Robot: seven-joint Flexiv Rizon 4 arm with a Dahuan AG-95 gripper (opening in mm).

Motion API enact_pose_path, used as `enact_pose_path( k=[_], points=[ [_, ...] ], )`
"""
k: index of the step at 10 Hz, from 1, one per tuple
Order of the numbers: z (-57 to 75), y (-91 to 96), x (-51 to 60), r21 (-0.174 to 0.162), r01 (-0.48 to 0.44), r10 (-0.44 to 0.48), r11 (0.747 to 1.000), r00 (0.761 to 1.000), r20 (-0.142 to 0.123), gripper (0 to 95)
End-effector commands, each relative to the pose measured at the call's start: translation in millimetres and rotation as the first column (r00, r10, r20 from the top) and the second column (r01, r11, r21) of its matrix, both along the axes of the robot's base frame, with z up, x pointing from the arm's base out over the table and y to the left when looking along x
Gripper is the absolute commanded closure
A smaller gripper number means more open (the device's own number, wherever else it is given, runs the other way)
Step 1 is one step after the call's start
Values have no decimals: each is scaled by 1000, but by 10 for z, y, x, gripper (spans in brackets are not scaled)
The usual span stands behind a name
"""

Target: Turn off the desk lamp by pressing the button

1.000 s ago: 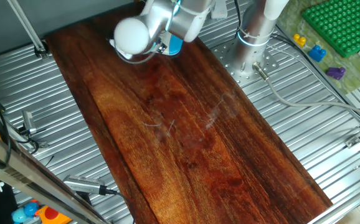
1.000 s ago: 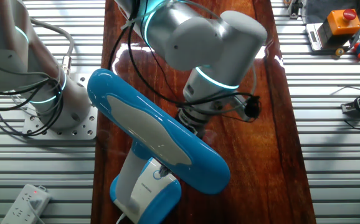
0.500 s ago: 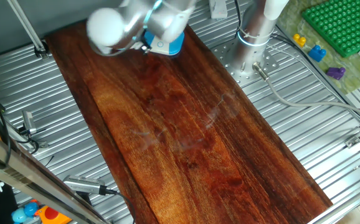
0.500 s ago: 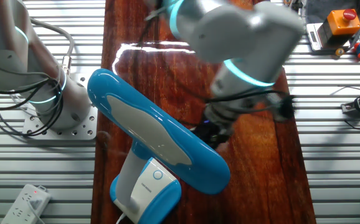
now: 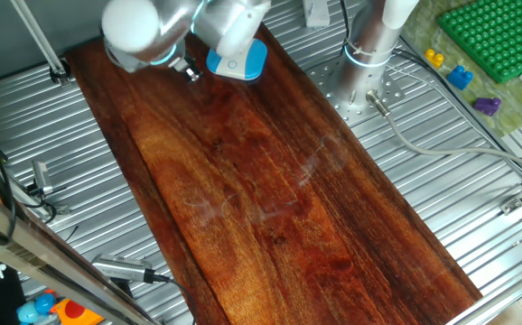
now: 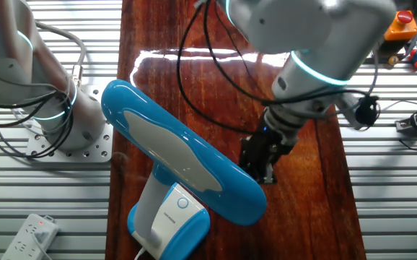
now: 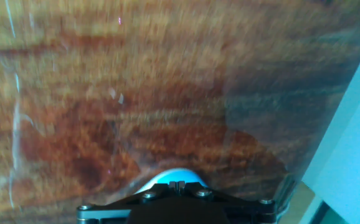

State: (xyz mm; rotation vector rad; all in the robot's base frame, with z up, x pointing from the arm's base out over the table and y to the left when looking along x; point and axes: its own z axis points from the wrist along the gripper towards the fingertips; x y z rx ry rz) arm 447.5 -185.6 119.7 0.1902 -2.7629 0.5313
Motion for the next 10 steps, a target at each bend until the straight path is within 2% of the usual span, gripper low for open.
enact_pose_path(
  k=[1,3,5,6,10],
  points=[
    [50,90,180,178,43,-65,983,990,124,950],
    [74,122,265,245,73,-107,967,986,127,950],
    [58,128,336,359,97,-160,928,975,152,950],
    [65,142,354,401,107,-182,910,971,154,950],
    [115,248,429,390,109,-178,914,973,146,950]
  ],
)
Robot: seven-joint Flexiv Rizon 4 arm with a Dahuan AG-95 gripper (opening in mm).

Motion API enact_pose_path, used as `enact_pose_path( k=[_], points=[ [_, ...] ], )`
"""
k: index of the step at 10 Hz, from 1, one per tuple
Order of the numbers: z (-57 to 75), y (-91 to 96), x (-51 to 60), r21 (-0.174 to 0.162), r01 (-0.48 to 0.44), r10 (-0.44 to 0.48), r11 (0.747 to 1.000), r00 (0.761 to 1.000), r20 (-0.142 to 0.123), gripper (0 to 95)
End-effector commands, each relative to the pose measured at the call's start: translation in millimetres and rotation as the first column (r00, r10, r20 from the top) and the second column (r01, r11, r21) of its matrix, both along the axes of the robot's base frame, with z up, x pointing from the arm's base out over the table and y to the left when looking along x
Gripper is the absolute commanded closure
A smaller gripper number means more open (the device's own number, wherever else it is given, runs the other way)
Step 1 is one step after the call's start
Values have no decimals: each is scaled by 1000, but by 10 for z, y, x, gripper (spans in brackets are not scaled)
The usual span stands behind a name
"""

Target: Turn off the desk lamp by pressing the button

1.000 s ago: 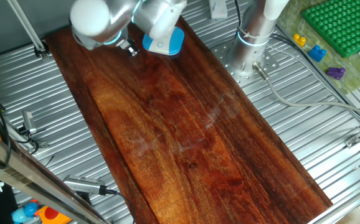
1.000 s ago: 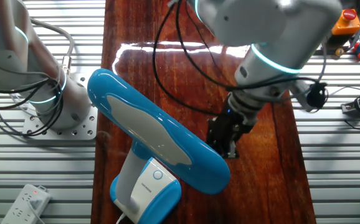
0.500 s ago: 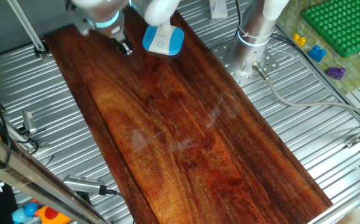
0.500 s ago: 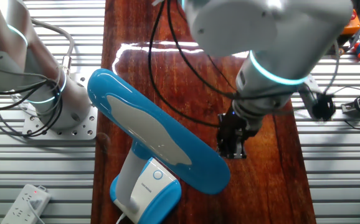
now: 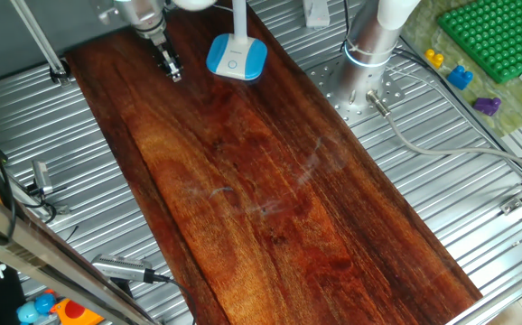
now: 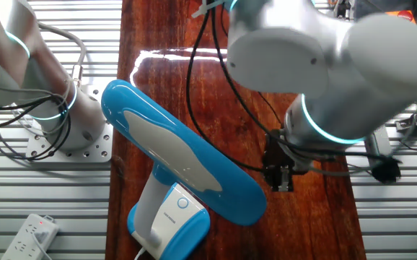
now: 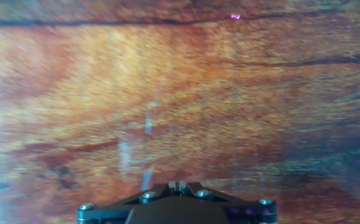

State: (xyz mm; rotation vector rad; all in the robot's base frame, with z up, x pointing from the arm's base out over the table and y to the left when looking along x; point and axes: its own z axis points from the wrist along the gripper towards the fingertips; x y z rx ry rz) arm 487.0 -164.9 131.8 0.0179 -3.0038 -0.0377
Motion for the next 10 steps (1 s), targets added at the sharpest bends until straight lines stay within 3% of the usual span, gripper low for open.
enact_pose_path(
  k=[1,6,10],
  points=[
    [-10,53,39,-6,-4,4,1000,1000,-3,950],
    [-46,277,161,-7,37,-37,999,999,-1,950],
    [-122,497,154,-8,66,-66,998,998,3,950]
  ],
)
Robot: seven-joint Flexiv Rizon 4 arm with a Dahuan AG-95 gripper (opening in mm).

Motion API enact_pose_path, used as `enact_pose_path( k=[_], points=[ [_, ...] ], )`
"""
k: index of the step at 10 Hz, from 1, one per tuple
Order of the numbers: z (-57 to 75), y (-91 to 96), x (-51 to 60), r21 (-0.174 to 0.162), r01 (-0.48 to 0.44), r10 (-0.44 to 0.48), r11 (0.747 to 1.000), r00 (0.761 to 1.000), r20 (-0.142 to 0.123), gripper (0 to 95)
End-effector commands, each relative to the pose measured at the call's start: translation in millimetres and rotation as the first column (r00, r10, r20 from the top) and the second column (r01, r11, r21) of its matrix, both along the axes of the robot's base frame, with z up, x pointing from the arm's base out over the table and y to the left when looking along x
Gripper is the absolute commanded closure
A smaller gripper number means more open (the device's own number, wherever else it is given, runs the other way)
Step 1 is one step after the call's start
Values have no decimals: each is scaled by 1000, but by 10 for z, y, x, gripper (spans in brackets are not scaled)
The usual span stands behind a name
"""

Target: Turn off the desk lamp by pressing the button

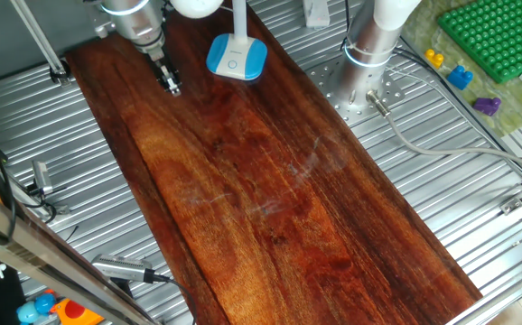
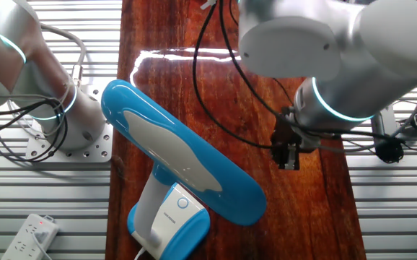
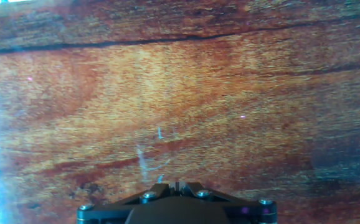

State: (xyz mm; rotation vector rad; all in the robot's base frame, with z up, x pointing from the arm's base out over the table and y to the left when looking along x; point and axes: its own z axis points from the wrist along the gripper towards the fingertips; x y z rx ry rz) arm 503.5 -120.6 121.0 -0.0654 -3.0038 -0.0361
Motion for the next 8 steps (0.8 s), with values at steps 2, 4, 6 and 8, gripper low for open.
enact_pose_path(
  k=[2,4,6,8],
  points=[
    [-29,176,32,-7,27,-27,1000,1000,-1,950],
    [-41,245,18,-10,25,-25,1000,1000,-3,950],
    [-44,254,16,-7,1,-1,1000,1000,-3,950],
    [-44,258,15,-4,-18,18,1000,1000,-3,950]
  ],
)
